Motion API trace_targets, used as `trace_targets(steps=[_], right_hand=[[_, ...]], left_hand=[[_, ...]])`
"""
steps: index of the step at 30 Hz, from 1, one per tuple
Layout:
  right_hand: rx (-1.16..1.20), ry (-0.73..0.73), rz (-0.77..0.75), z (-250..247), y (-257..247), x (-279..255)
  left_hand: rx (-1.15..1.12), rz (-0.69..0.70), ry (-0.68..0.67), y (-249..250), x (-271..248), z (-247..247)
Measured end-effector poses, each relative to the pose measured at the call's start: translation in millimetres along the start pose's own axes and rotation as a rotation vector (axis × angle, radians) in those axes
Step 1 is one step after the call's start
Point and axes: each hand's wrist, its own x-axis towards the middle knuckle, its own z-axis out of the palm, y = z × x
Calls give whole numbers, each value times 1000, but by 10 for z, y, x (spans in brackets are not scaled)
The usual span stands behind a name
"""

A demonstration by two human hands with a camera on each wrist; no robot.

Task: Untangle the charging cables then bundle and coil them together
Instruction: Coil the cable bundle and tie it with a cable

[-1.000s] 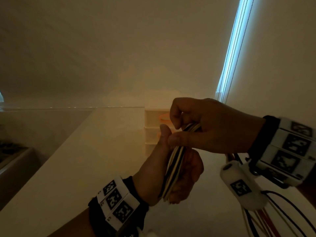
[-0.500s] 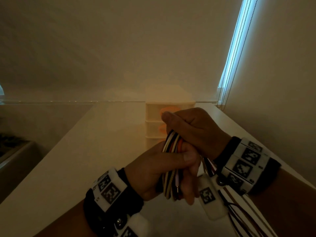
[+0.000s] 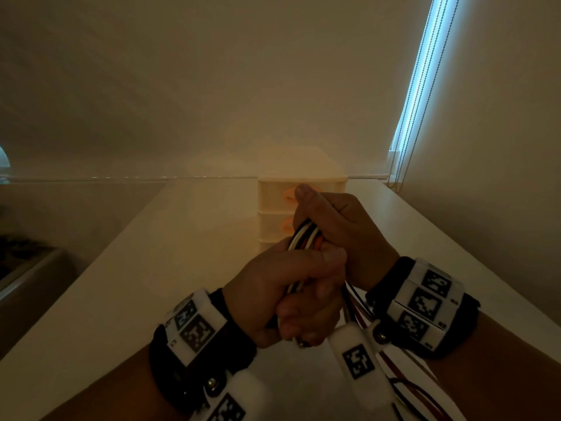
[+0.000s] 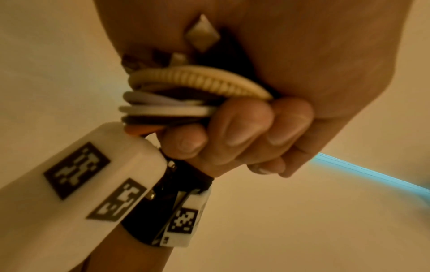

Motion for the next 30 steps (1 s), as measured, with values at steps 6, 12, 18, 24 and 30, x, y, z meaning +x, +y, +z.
trace_targets(steps=[6, 12, 18, 24, 30], right_hand=[[244, -66, 238, 21, 54, -80], [157, -79, 476, -95, 228, -349], [219, -153, 635, -100, 232, -542], [228, -104, 629, 43, 177, -518], [125, -41, 663, 196, 101, -515]], left_hand=[[-149, 140, -20, 281, 98, -107], [-230, 231, 144, 379, 232, -192], [-281, 315, 180, 482, 272, -199], [-237, 377, 255, 552, 238, -177], [30, 429, 476, 471, 293, -131]])
